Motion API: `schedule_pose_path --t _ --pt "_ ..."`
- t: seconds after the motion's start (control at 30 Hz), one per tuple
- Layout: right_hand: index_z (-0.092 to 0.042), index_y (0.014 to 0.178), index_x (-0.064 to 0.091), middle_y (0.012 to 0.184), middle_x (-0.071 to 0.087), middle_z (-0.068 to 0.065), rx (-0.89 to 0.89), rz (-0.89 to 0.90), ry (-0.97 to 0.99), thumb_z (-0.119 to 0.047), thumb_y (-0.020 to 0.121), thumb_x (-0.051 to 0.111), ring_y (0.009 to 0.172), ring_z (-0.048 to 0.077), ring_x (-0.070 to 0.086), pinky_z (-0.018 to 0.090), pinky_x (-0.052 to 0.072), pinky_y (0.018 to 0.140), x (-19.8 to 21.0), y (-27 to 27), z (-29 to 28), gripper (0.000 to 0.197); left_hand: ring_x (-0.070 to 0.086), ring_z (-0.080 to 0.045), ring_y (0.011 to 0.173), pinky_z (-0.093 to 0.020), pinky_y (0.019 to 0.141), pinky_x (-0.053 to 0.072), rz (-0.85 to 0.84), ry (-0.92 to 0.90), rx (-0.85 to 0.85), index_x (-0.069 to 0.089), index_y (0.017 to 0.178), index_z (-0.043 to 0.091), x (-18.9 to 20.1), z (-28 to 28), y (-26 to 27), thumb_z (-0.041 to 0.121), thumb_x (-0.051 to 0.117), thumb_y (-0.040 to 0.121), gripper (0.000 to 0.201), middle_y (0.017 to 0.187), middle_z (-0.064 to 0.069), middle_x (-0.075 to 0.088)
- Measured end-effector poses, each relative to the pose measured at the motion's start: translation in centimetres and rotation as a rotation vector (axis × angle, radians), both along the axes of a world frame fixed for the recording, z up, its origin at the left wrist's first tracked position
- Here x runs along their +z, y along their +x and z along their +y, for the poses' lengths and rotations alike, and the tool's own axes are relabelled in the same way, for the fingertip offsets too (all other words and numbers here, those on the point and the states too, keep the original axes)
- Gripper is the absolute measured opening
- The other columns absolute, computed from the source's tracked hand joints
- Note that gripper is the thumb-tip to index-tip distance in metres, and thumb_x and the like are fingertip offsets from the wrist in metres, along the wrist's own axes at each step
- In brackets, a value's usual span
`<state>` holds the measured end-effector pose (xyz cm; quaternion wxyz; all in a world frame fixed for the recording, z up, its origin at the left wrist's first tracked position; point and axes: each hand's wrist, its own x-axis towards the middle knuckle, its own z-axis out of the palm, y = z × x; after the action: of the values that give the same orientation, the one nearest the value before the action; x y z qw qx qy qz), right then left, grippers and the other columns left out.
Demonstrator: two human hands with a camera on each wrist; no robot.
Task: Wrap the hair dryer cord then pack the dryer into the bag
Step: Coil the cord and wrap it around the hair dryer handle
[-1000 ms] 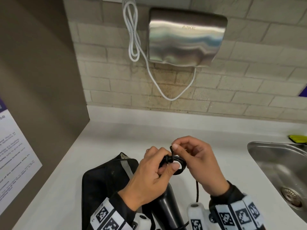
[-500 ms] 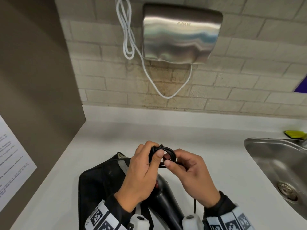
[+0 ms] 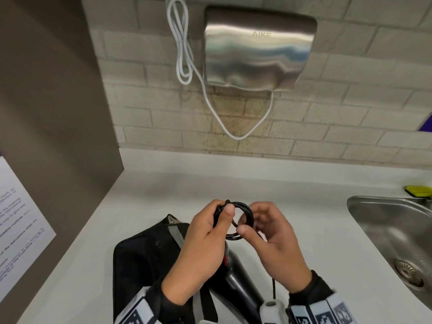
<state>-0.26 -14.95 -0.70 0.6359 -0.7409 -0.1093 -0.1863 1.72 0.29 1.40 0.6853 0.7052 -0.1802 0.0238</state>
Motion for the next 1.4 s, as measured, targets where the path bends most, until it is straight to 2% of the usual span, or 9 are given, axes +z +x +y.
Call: schedule_pose_path --t 0.17,0.3,0.43,0.6,0.7,0.83,1.03,1.23,1.4 --pt "-0.024 0.097 0.061 0.113 0.059 0.003 -0.364 -0.385 -0.513 -0.026 0.085 0.067 0.1 0.018 0.058 0.03 0.047 0.082 -0.2 -1.2 1.4 0.014 0.052 -0.003 0.067 -0.016 0.066 0.043 0.032 -0.01 -0.002 0.061 0.079 0.021 -0.1 -0.2 0.0 0.05 0.047 0.092 0.035 0.068 0.011 0.056" --pt "-0.026 0.096 0.071 0.129 0.056 0.003 -0.435 -0.246 -0.761 -0.037 0.091 0.054 0.108 0.02 0.05 0.03 0.042 0.086 -0.1 -1.8 2.0 0.021 0.051 0.004 0.06 -0.008 0.059 0.043 0.025 -0.015 -0.007 0.061 0.085 0.013 0.1 -0.4 -0.1 0.04 0.047 0.096 0.033 0.065 0.013 0.055" --pt "-0.035 0.079 0.072 0.127 0.051 -0.021 -0.276 0.063 -0.416 -0.039 0.088 0.061 0.122 0.005 0.044 0.01 0.031 0.094 1.8 -3.0 2.8 0.015 0.049 0.002 0.06 -0.008 0.059 0.043 0.003 0.007 0.024 0.059 0.085 0.018 -0.1 -0.8 -0.2 0.042 0.046 0.097 0.03 0.066 0.01 0.052" --pt "-0.028 0.078 0.075 0.12 0.063 -0.015 -0.144 0.24 -0.16 -0.059 0.074 0.06 0.128 -0.003 0.042 0.036 0.037 0.106 3.4 -4.0 2.5 0.035 0.052 -0.017 0.064 -0.026 0.06 0.047 0.007 -0.026 0.045 0.06 0.084 0.021 -0.2 -0.9 -0.4 0.053 0.045 0.092 0.036 0.068 0.001 0.057" --pt "-0.028 0.081 0.074 0.126 0.057 -0.025 -0.122 0.281 -0.166 -0.063 0.069 0.061 0.123 0.007 0.05 0.031 0.04 0.099 3.7 -4.7 2.7 0.04 0.054 -0.027 0.07 -0.02 0.06 0.048 0.001 -0.07 0.077 0.06 0.084 0.017 -0.3 -1.0 -0.2 0.047 0.046 0.095 0.036 0.077 -0.014 0.061" --pt "-0.031 0.076 0.074 0.125 0.058 -0.026 -0.124 0.304 -0.16 -0.061 0.062 0.065 0.119 -0.002 0.049 0.021 0.039 0.09 3.5 -5.8 2.8 0.034 0.055 -0.02 0.074 -0.035 0.07 0.047 -0.019 -0.019 0.114 0.057 0.079 0.029 -0.6 -1.0 0.0 0.056 0.043 0.093 0.033 0.072 0.004 0.056" --pt "-0.025 0.06 0.07 0.109 0.068 -0.011 -0.13 0.345 -0.103 -0.086 0.044 0.065 0.118 -0.001 0.053 0.039 0.046 0.098 2.4 -7.9 1.1 0.063 0.062 -0.025 0.08 -0.026 0.072 0.052 -0.015 -0.001 0.193 0.06 0.087 0.026 -0.5 -0.3 1.0 0.057 0.041 0.093 0.037 0.086 -0.019 0.063" --pt "-0.018 0.044 0.049 0.093 0.076 0.01 -0.095 0.295 0.152 -0.065 0.04 0.086 0.097 0.018 0.069 0.017 0.049 0.085 2.6 -10.2 0.3 0.059 0.063 -0.019 0.085 -0.032 0.08 0.049 -0.016 -0.001 0.196 0.061 0.089 0.025 -0.7 0.0 1.6 0.058 0.039 0.091 0.04 0.085 -0.006 0.067" --pt "-0.023 0.054 0.05 0.053 0.062 0.021 -0.013 0.17 0.539 -0.033 0.042 0.098 0.091 0.04 0.071 0.04 0.056 0.087 2.0 -9.7 0.7 0.05 0.055 -0.016 0.069 -0.036 0.073 0.051 -0.019 -0.02 0.171 0.059 0.085 0.026 -0.5 -0.2 1.3 0.054 0.041 0.093 0.034 0.071 -0.003 0.055"
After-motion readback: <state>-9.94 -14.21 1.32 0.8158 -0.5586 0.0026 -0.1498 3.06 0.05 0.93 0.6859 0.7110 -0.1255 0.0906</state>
